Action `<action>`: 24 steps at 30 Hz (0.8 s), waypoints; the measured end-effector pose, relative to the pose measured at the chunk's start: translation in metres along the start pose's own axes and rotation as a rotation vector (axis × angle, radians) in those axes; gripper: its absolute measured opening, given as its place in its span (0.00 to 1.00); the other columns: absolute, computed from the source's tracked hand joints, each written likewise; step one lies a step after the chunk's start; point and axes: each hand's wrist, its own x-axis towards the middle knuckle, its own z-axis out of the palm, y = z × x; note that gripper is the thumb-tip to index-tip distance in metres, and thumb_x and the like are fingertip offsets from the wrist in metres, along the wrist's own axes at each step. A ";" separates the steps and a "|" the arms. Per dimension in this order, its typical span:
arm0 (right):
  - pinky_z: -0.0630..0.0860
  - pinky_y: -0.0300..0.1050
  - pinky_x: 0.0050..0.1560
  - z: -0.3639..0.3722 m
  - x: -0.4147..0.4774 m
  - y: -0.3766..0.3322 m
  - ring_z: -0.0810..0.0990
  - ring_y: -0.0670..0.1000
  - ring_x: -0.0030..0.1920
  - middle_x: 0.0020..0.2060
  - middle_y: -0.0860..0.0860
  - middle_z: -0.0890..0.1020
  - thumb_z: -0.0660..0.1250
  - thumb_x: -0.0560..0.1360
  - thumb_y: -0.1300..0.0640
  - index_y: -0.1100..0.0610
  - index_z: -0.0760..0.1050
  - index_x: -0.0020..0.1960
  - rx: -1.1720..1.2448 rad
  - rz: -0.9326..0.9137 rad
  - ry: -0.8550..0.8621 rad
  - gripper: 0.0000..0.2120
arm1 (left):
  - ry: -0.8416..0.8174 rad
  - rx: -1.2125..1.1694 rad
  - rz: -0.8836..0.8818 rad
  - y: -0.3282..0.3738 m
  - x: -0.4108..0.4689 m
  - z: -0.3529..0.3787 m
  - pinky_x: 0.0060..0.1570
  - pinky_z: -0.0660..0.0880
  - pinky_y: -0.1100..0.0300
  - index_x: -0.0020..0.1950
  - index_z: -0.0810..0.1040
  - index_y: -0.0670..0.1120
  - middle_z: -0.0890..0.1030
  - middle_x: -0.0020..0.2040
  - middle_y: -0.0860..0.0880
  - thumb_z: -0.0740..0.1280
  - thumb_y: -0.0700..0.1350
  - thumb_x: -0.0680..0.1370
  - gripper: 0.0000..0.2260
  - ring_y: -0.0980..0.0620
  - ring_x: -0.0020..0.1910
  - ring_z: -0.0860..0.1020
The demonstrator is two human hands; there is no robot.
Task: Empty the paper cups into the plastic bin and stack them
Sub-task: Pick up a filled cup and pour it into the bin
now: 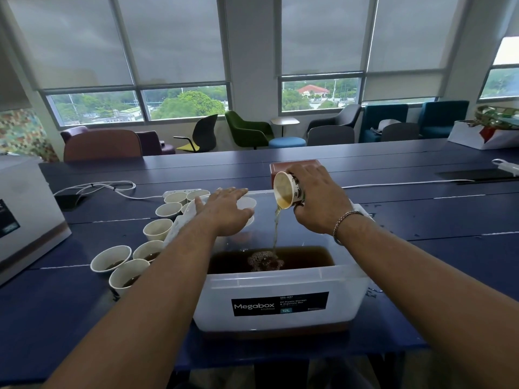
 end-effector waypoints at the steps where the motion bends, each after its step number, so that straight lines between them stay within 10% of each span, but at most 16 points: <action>1: 0.75 0.52 0.59 -0.001 0.000 -0.001 0.68 0.54 0.64 0.65 0.52 0.71 0.75 0.67 0.59 0.51 0.64 0.69 0.001 -0.007 0.001 0.34 | 0.001 0.001 -0.001 0.000 0.000 0.000 0.74 0.43 0.33 0.78 0.57 0.59 0.56 0.80 0.53 0.59 0.60 0.81 0.26 0.47 0.80 0.51; 17: 0.76 0.55 0.58 0.004 0.007 -0.007 0.71 0.59 0.64 0.64 0.56 0.73 0.79 0.61 0.56 0.53 0.68 0.67 -0.199 -0.218 0.244 0.38 | -0.032 -0.096 -0.049 0.005 -0.002 -0.004 0.75 0.39 0.37 0.79 0.59 0.57 0.55 0.80 0.54 0.44 0.59 0.84 0.23 0.50 0.80 0.49; 24: 0.75 0.55 0.55 0.013 0.001 -0.003 0.80 0.55 0.52 0.54 0.50 0.81 0.71 0.68 0.44 0.49 0.58 0.68 -0.213 -0.082 -0.163 0.35 | -0.032 -0.113 -0.048 0.001 0.000 -0.001 0.74 0.38 0.37 0.78 0.60 0.59 0.56 0.80 0.55 0.45 0.60 0.84 0.23 0.51 0.80 0.49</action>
